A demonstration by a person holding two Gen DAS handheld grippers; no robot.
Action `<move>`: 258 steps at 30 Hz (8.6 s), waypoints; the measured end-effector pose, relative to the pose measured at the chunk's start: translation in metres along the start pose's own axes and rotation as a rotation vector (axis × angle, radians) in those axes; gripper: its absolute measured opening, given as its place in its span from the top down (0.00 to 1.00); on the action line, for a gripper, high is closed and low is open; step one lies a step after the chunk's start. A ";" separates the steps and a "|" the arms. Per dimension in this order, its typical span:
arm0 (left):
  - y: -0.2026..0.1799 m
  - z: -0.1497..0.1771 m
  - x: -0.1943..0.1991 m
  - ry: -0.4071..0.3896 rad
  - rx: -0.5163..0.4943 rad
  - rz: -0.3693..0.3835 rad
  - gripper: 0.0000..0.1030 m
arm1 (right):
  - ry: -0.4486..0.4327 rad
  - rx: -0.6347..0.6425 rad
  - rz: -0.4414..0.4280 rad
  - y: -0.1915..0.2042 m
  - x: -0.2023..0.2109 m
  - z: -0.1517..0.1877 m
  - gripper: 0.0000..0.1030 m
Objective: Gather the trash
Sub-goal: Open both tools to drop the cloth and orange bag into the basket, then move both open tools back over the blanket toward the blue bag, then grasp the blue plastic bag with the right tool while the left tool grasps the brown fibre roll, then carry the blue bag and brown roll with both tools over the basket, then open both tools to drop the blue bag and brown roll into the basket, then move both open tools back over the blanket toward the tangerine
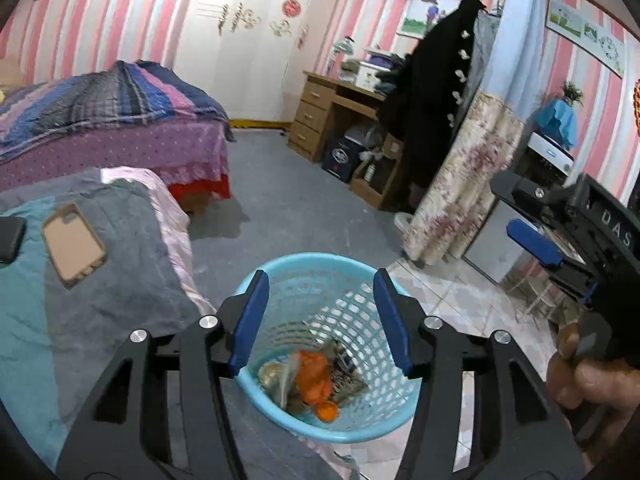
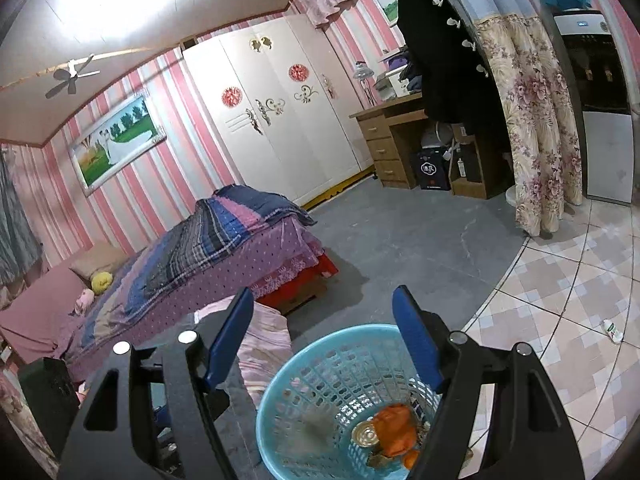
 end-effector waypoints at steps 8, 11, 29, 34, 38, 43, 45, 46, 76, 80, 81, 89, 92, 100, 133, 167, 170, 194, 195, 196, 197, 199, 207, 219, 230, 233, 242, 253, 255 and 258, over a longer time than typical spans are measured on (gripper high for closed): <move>0.086 -0.015 0.062 -0.047 -0.047 -0.198 0.48 | 0.008 0.049 -0.095 0.040 0.001 0.010 0.30; 0.139 -0.015 0.099 -0.052 -0.073 -0.320 0.45 | 0.032 0.080 -0.146 0.064 -0.001 0.022 0.30; 0.351 0.023 0.242 -0.073 0.091 -0.718 0.30 | 0.220 0.220 -0.413 0.242 -0.002 0.144 0.30; 0.369 0.037 0.253 -0.066 0.145 -0.717 0.30 | 0.280 0.289 -0.447 0.282 0.001 0.186 0.30; 0.384 0.046 0.255 -0.047 0.162 -0.724 0.30 | 0.322 0.323 -0.481 0.309 0.002 0.213 0.30; 0.397 0.059 0.249 -0.016 0.174 -0.733 0.30 | 0.348 0.339 -0.506 0.328 0.003 0.235 0.30; 0.399 0.062 0.247 -0.010 0.182 -0.729 0.30 | 0.352 0.335 -0.508 0.332 0.005 0.240 0.30; 0.400 0.063 0.247 -0.011 0.187 -0.724 0.30 | 0.356 0.334 -0.509 0.333 0.006 0.243 0.30; 0.413 0.022 0.302 -0.196 0.255 -0.747 0.78 | 0.454 0.425 -0.604 0.418 -0.039 0.321 0.30; 0.426 0.026 0.315 -0.199 0.278 -0.770 0.78 | 0.497 0.450 -0.637 0.443 -0.041 0.343 0.30; 0.429 0.027 0.319 -0.200 0.281 -0.775 0.78 | 0.511 0.472 -0.648 0.451 -0.040 0.352 0.30; 0.443 0.030 0.327 -0.190 0.281 -0.786 0.78 | 0.621 0.609 -0.655 0.474 -0.031 0.408 0.46; 0.442 0.030 0.326 -0.188 0.282 -0.781 0.78 | 0.616 0.616 -0.656 0.475 -0.029 0.410 0.68; 0.421 0.020 0.324 -0.215 0.254 -0.751 0.78 | 0.533 0.554 -0.692 0.467 -0.011 0.373 0.73; 0.240 -0.014 0.219 -0.247 0.069 -0.509 0.78 | 0.188 0.345 -0.403 0.209 0.019 0.128 0.73; 0.150 -0.045 0.154 -0.248 0.016 -0.320 0.78 | 0.120 0.358 -0.220 0.115 0.003 0.059 0.73; 0.135 -0.050 0.139 -0.242 0.005 -0.304 0.78 | 0.121 0.339 -0.202 0.106 0.002 0.054 0.73; 0.020 -0.024 0.024 -0.074 -0.062 -0.096 0.77 | 0.140 0.183 -0.029 0.017 -0.016 0.036 0.34; 0.017 -0.021 0.019 -0.059 -0.060 -0.084 0.77 | 0.135 0.181 -0.021 0.015 -0.016 0.035 0.34; 0.014 -0.015 0.012 -0.041 -0.058 -0.071 0.77 | 0.126 0.179 -0.013 0.013 -0.015 0.033 0.34; 0.010 -0.014 0.007 -0.033 -0.057 -0.064 0.76 | 0.119 0.173 -0.009 0.012 -0.015 0.032 0.34; 0.003 -0.007 -0.001 -0.003 -0.048 -0.022 0.69 | 0.104 0.161 -0.002 0.007 -0.014 0.029 0.34; 0.034 -0.016 0.024 -0.055 -0.062 -0.127 0.25 | 0.111 0.170 -0.034 0.011 -0.014 0.032 0.34; 0.204 -0.036 0.179 -0.165 -0.031 -0.516 0.25 | 0.157 0.244 -0.226 0.110 -0.008 0.073 0.34; 0.328 -0.005 0.265 -0.196 0.115 -0.717 0.26 | 0.208 0.412 -0.454 0.254 0.017 0.154 0.33; 0.343 -0.001 0.278 -0.195 0.117 -0.752 0.26 | 0.219 0.448 -0.490 0.286 0.022 0.179 0.32; 0.395 0.036 0.305 -0.126 0.160 -0.815 0.25 | 0.267 0.512 -0.531 0.346 0.027 0.238 0.27; 0.453 0.067 0.329 -0.097 0.271 -0.882 0.25 | 0.404 0.536 -0.560 0.398 0.002 0.297 0.25; 0.455 0.068 0.323 -0.084 0.269 -0.871 0.25 | 0.437 0.556 -0.572 0.407 -0.002 0.312 0.25; 0.456 0.071 0.315 -0.058 0.247 -0.876 0.25 | 0.464 0.606 -0.561 0.418 -0.010 0.333 0.25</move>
Point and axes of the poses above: each gripper's, at about its wrist camera, not at the fingertips, and x roughly against the way its jaws point, y to its left, z to its underside, the point moved 9 cm from there along -x, roughly the way its jaws point, and after that the axes turned 8 degrees about -y, right-handed, at the moved point
